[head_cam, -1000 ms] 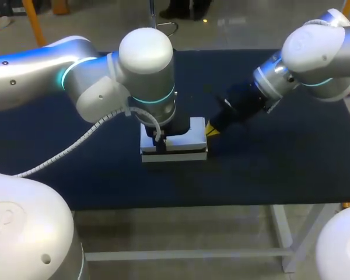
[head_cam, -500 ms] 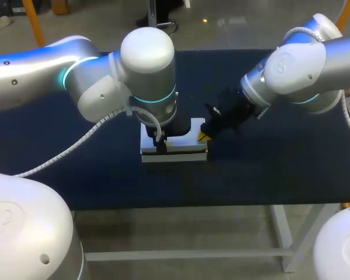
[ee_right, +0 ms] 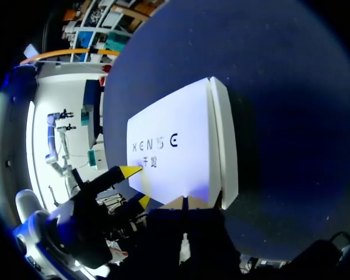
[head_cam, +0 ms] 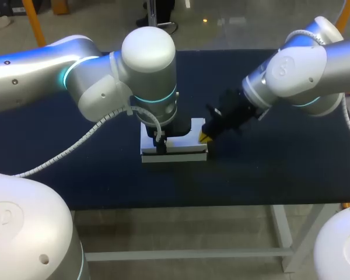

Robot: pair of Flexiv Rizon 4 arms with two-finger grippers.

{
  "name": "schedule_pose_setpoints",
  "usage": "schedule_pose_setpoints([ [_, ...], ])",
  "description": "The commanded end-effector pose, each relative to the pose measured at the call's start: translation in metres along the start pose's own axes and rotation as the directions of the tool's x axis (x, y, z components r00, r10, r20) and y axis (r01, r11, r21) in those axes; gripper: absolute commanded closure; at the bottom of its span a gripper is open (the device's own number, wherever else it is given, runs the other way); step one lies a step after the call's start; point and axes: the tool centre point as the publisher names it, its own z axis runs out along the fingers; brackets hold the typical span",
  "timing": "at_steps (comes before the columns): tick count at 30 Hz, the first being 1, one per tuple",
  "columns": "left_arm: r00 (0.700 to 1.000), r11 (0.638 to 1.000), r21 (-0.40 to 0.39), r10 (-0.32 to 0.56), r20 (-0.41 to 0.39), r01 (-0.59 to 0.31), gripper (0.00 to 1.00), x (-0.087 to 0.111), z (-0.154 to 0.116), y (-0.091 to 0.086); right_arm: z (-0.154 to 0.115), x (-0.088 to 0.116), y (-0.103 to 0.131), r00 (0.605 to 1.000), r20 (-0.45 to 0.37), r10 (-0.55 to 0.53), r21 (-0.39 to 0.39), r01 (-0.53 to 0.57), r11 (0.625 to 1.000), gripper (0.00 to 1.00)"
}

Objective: Assemble the packaging by folding the flat box into shape, placing the metal phone stand inside, and closing the box properly

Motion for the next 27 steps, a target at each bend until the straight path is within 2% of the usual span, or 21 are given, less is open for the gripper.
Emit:
schedule_pose_setpoints([
  [1,1.0,1.0,-0.007,0.001,0.002,-0.001,0.52,0.003,0.001,-0.002,0.004,-0.007,0.003,1.0,-0.01,0.001,0.016,-0.001,1.0,1.0],
  [17,1.0,1.0,0.014,0.014,0.015,-0.014,0.49,0.008,-0.01,0.003,0.004,-0.008,0.004,1.0,-0.015,-0.001,0.019,0.001,1.0,1.0],
  [22,0.999,0.999,0.044,0.024,0.023,-0.025,0.4,0.011,-0.016,0.007,0.005,-0.008,0.004,1.0,-0.014,-0.001,0.018,0.001,1.0,1.0],
  [27,0.999,0.995,0.096,0.025,0.032,-0.028,0.38,0.012,-0.023,0.014,0.006,-0.007,0.004,1.0,-0.013,-0.001,0.019,0.001,1.0,1.0],
])
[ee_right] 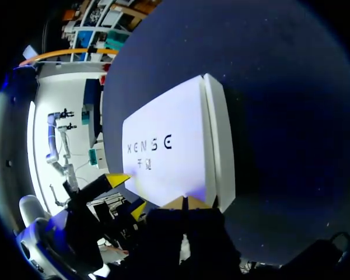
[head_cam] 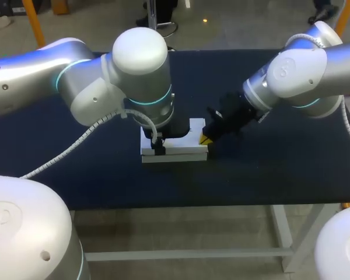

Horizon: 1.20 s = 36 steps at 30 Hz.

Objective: Assemble the packaging by folding the flat box into shape, placing the metal phone stand inside, and closing the box properly

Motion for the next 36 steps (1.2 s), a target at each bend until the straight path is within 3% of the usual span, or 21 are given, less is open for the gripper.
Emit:
schedule_pose_setpoints([
  [1,1.0,0.998,0.068,-0.01,0.015,0.009,0.4,0.005,-0.01,0.015,0.001,0.0,0.001,1.0,0.0,-0.001,0.006,0.001,1.0,1.0],
  [5,0.999,0.99,0.138,-0.043,0.011,0.042,0.68,0.001,-0.015,0.021,0.003,0.0,0.001,1.0,0.003,-0.001,0.009,0.001,1.0,1.0],
  [7,0.998,0.984,0.167,-0.068,0.004,0.066,1.0,-0.001,-0.016,0.022,0.004,0.0,0.001,1.0,0.004,0.0,0.01,0.0,1.0,1.0],
  [11,0.995,0.971,0.215,-0.101,-0.021,0.103,1.0,-0.005,-0.015,0.025,0.006,0.0,0.001,1.0,0.008,0.001,0.01,-0.001,1.0,1.0],
  [21,0.99,0.973,0.196,-0.106,-0.093,0.122,1.0,-0.011,0.01,0.02,0.009,0.0,0.0,1.0,0.018,0.0,0.013,0.0,1.0,1.0],
  [36,0.984,0.973,0.178,-0.13,-0.12,0.15,1.0,0.004,0.027,0.028,0.016,-0.01,0.001,1.0,0.026,0.016,0.028,-0.016,0.999,1.0],
])
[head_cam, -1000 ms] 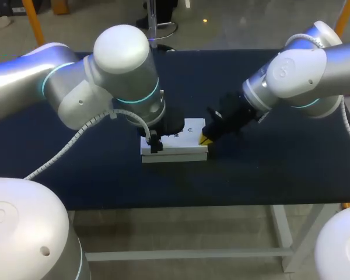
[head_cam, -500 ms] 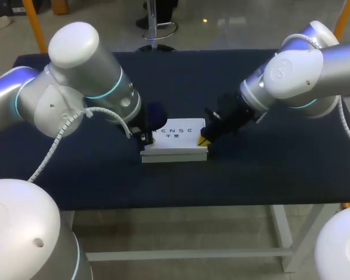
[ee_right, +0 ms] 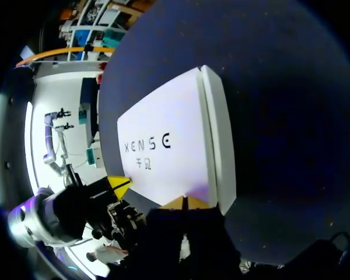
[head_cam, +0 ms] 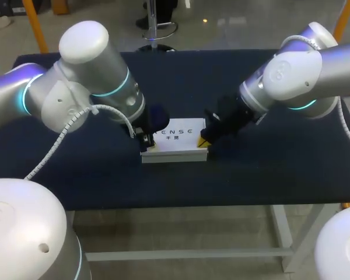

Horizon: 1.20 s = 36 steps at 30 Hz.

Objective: Assemble the packaging by folding the flat box into shape, placing the metal phone stand inside, and closing the box properly

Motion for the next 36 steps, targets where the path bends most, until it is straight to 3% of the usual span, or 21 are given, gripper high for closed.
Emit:
schedule_pose_setpoints([
  [1,1.0,1.0,0.009,-0.003,-0.001,0.003,1.0,0.003,0.015,0.004,0.008,-0.007,0.004,1.0,0.007,0.007,0.015,-0.007,1.0,1.0],
  [13,1.0,1.0,0.024,-0.008,-0.013,0.008,1.0,0.008,0.018,0.004,0.017,-0.017,0.005,0.999,0.006,0.034,0.04,-0.034,0.999,1.0],
  [25,0.997,0.999,0.037,0.037,0.065,-0.04,1.0,0.01,-0.009,-0.008,-0.011,0.003,-0.01,0.999,-0.021,-0.044,-0.051,0.043,0.998,1.0],
  [36,1.0,0.999,0.027,0.026,-0.005,-0.026,1.0,0.003,0.017,-0.006,0.013,-0.014,0.003,1.0,-0.013,0.001,0.007,-0.001,1.0,1.0],
])
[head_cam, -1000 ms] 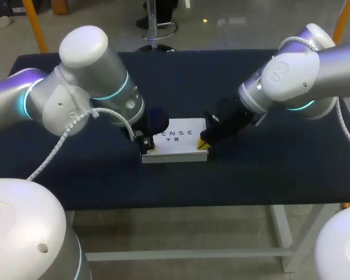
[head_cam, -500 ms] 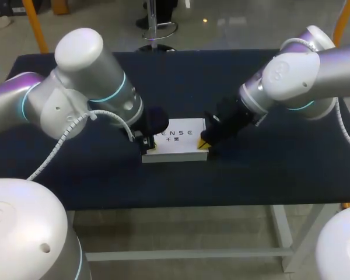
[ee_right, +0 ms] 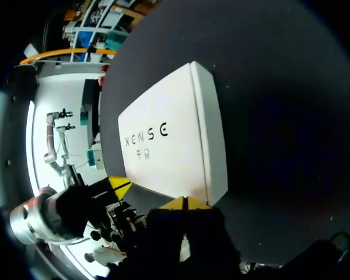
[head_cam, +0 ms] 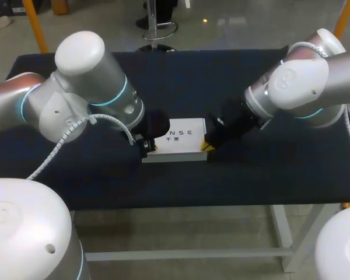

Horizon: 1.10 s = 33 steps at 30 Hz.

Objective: Assemble the packaging by folding the flat box into shape, placing the metal phone stand inside, and closing the box properly

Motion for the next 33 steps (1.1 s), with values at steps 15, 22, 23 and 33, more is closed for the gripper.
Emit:
schedule_pose_setpoints([
  [15,0.998,0.999,0.004,-0.045,0.036,0.045,0.34,0.007,-0.038,-0.026,-0.031,0.012,-0.009,0.991,-0.078,-0.111,-0.096,0.103,0.99,0.98],
  [22,0.978,0.977,-0.058,-0.206,-0.008,0.205,0.0,0.016,-0.053,-0.039,-0.065,0.01,-0.009,0.968,-0.111,-0.226,-0.225,0.197,0.954,0.55],
  [23,0.973,0.972,-0.065,-0.229,-0.018,0.227,0.0,0.018,-0.055,-0.04,-0.07,0.01,-0.009,0.962,-0.107,-0.252,-0.249,0.219,0.943,0.33],
  [33,0.912,0.906,-0.11,-0.411,-0.011,0.408,0.0,0.051,-0.072,-0.052,-0.127,-0.008,-0.016,0.863,-0.047,-0.504,-0.421,0.44,0.793,0.0],
])
